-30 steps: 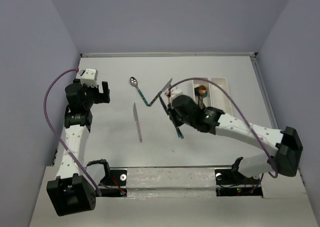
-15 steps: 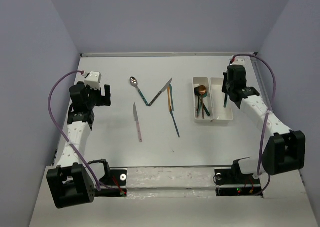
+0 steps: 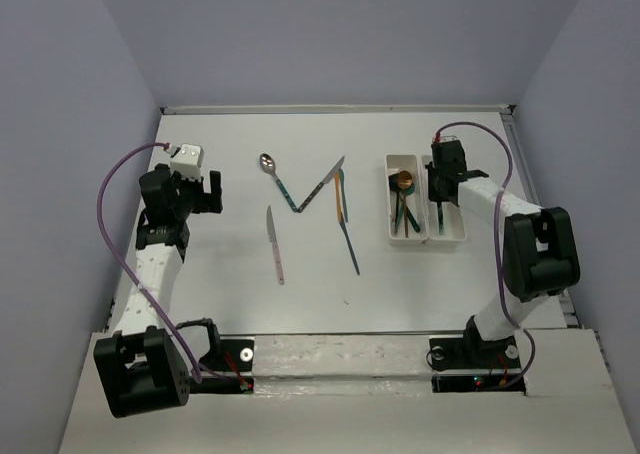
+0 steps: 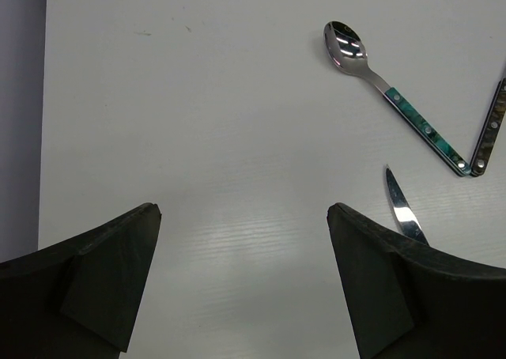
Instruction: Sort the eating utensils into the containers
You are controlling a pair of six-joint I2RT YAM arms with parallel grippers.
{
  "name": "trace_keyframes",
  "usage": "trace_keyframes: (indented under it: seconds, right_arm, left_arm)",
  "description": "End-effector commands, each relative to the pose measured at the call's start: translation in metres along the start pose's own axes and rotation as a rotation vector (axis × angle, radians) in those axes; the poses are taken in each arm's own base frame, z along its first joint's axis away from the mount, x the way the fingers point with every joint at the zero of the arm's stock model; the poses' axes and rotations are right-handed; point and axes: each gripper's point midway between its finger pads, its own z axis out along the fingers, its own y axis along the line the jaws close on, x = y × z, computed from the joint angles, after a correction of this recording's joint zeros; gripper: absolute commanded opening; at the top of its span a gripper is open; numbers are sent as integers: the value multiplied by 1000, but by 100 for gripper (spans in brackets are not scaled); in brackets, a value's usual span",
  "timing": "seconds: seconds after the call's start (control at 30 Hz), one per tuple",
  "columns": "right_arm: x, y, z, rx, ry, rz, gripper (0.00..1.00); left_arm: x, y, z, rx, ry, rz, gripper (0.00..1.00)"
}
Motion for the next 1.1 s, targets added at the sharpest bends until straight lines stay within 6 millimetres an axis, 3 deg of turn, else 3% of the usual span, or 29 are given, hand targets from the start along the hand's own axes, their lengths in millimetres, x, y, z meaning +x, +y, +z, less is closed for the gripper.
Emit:
trace_keyframes:
  seconds: [0.0, 0.13, 0.2, 0.23, 0.27, 0.37, 0.4, 0.43, 0.47, 0.5, 0.53, 0.6, 0.63, 0.67, 0.9, 1.07]
  right_arm:
    - [-33, -5, -18, -7, -57, 22, 42]
    - [-60, -9, -50, 13, -119, 34, 50]
    - [-79, 10, -79, -2, -192, 1, 52]
    - [-92, 21, -93, -15, -233, -9, 52]
    - [-96, 53, -109, -66, -266, -56, 52]
    - [-112, 114, -131, -215, -312, -94, 47]
    - [-99, 154, -125, -326, -264, -140, 31]
    - [-106, 172, -127, -372, -266, -132, 22]
    - [-89, 199, -110, -399, -210, -177, 15]
    - [-100, 200, -116, -401, -231, -164, 15]
    - [-80, 219, -95, -394, -166, -210, 18]
    - [-83, 236, -86, -397, -148, -224, 29]
    - [-70, 245, -67, -393, -104, -240, 30]
    - [-74, 252, -65, -407, -102, -233, 31]
    - [-49, 273, -27, -410, -22, -259, 31]
    - [-31, 274, -7, -377, 21, -269, 28]
  left_arm:
    - [-17, 2, -5, 2, -69, 28, 99]
    - [-18, 0, -6, 7, -73, 29, 99]
    - [-19, 0, -6, 7, -76, 30, 99]
    - [-20, 0, -6, 7, -78, 27, 99]
    - [-20, 0, -6, 8, -78, 27, 99]
    - [-21, 1, -6, 2, -80, 29, 99]
    - [-20, 1, -6, 2, -78, 29, 99]
    - [-20, 3, -7, -7, -77, 30, 99]
    - [-20, 3, -7, -10, -76, 30, 99]
    - [-20, 3, -8, -12, -77, 32, 99]
    - [-19, 4, -8, -15, -77, 33, 99]
    - [-19, 4, -9, -17, -78, 35, 99]
    - [-18, 3, -8, -15, -75, 35, 99]
    - [-19, 4, -8, -15, -77, 35, 99]
    - [-16, 4, -5, -12, -65, 33, 99]
    - [-14, 4, -4, -11, -61, 32, 99]
